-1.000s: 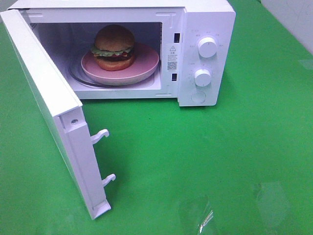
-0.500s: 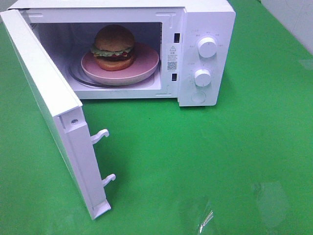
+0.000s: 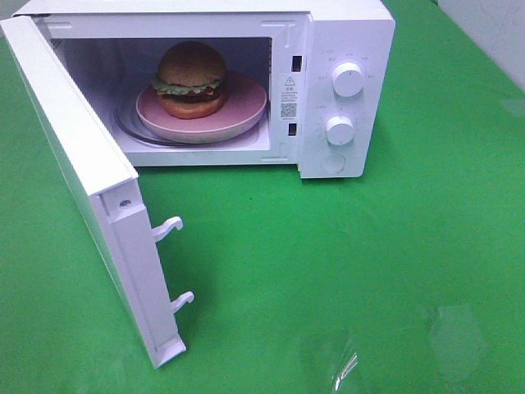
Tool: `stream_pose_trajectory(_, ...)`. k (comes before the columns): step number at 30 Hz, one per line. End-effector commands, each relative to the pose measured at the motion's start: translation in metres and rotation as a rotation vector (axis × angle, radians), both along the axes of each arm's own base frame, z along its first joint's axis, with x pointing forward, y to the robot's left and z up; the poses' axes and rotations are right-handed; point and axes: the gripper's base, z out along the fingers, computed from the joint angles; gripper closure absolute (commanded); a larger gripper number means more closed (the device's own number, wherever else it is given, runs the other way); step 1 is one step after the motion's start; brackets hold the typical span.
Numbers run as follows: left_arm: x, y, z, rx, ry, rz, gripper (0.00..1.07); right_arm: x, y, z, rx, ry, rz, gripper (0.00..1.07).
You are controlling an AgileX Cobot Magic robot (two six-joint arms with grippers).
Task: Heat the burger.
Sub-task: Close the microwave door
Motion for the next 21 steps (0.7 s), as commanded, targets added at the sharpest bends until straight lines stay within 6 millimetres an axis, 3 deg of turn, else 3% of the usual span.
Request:
stream_pose_trajectory(1, -0.0017, -0.0001, 0.0012, -0.002, -0.032, -0.003, 0.08, -0.004, 0.0, 0.0, 0.01, -0.034, -0.008, 0.32)
stream_pose_trajectory(21, -0.0017, -0.0001, 0.0012, -0.004, -0.032, -0.003, 0.08, -0.004, 0.0, 0.0, 0.01, -0.034, -0.008, 0.32)
